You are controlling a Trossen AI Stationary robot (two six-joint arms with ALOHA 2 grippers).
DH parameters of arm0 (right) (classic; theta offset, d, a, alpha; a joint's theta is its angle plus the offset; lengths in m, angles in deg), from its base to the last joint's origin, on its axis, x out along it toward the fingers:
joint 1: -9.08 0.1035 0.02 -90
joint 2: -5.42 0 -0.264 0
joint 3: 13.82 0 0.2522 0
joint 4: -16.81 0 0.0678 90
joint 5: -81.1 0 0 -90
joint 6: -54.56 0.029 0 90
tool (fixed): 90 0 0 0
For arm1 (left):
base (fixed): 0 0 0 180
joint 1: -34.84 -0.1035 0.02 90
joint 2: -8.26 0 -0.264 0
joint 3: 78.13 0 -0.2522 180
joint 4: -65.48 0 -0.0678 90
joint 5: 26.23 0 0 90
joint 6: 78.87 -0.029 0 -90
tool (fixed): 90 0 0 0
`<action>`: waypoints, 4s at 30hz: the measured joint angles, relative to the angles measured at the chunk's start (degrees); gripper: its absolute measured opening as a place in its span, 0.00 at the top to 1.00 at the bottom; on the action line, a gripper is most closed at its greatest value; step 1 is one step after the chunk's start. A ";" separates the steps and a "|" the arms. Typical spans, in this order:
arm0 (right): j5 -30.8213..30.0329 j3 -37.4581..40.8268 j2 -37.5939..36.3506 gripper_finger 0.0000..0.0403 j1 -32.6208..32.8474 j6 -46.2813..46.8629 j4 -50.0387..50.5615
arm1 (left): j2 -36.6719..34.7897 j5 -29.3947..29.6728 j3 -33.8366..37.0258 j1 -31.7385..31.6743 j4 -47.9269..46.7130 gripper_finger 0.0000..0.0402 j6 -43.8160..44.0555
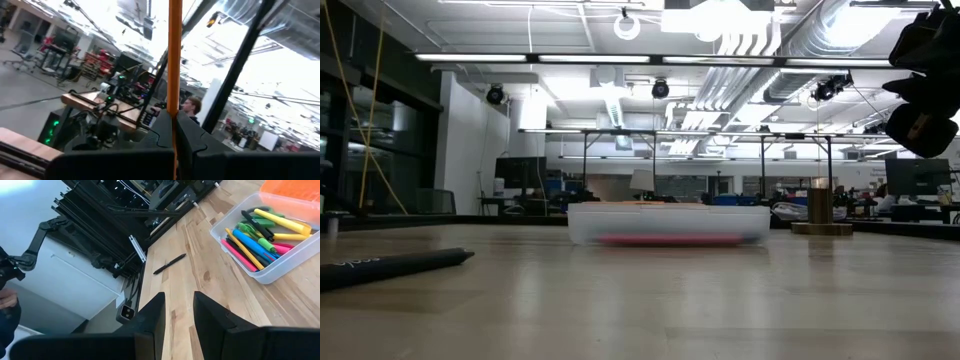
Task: Pick & place school supplies into a supply box
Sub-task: Put the yellow pen into the container
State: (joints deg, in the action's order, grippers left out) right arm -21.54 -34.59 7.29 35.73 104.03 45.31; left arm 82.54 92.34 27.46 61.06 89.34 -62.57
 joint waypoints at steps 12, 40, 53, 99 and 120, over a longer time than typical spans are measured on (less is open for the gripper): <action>-0.81 0.00 0.00 0.81 0.01 -0.02 -0.02 | 0.03 -6.03 0.00 0.02 1.75 0.93 -2.29; -0.89 0.00 0.00 0.81 0.00 -0.02 -0.02 | 0.03 4.92 -0.07 -3.21 -13.81 0.93 14.45; -0.90 0.00 -0.02 0.81 0.00 -0.02 -0.50 | 5.84 -2.93 -0.03 -15.33 -29.76 0.93 29.42; 1.65 0.02 0.03 0.81 0.00 -0.77 -0.90 | 33.56 -19.78 -37.29 -24.39 -84.50 0.93 14.92; -8.95 0.02 0.02 0.81 0.00 -1.97 -1.70 | 36.24 -22.74 -36.99 -27.75 -85.94 0.93 -10.25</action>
State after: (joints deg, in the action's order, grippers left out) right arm -30.50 -34.57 7.31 35.74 102.06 43.61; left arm 118.78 69.61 -9.52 33.31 3.41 -72.82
